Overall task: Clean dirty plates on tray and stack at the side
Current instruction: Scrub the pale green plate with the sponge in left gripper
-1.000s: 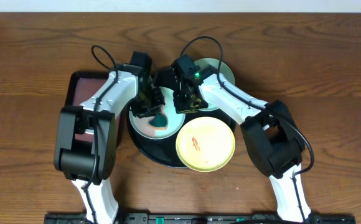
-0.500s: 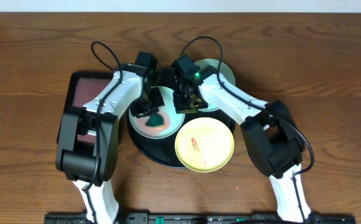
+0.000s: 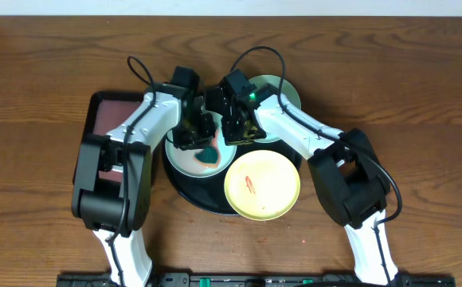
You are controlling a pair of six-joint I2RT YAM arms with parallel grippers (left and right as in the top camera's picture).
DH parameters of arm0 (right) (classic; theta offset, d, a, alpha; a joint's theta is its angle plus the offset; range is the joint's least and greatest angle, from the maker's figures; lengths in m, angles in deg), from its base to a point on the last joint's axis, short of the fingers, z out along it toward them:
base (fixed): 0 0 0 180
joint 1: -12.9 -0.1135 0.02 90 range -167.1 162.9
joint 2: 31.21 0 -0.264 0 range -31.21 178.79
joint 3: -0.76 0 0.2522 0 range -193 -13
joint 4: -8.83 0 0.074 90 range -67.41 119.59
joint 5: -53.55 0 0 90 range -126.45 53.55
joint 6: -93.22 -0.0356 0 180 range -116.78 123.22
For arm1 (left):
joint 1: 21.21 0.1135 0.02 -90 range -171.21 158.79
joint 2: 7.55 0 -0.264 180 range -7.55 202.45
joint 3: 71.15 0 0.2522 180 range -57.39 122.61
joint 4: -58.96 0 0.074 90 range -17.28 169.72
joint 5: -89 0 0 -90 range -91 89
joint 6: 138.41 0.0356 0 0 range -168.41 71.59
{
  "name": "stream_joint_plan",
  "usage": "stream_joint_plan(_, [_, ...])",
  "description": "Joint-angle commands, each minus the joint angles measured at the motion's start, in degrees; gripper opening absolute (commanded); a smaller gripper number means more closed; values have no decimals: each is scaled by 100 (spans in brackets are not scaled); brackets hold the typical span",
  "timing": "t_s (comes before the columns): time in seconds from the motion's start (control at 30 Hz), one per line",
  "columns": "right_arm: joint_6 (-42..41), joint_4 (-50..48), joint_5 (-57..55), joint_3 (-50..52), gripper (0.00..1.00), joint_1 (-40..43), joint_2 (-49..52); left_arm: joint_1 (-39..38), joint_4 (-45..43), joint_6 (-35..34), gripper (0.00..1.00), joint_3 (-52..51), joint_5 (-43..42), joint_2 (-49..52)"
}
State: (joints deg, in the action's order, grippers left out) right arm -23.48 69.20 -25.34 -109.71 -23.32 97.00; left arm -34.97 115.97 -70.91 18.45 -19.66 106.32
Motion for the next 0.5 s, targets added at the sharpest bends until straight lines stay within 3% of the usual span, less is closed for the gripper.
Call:
stream_joint_plan(0.0, [44,55,-15,9,1,-35,223,87,-52,-1239,7,52,2406,219])
stream_joint_plan(0.17, [44,50,-15,9,1,-35,223,81,664,-1598,7,356,3390,219])
stream_joint_plan(0.27, [44,50,-15,9,1,-35,223,81,890,-1585,7,365,3362,219])
stream_joint_plan(0.4, [44,48,-17,9,1,-35,223,76,988,-476,7,363,1954,219])
stream_joint_plan(0.47, [44,46,-20,9,1,-33,223,66,990,400,7,358,584,219])
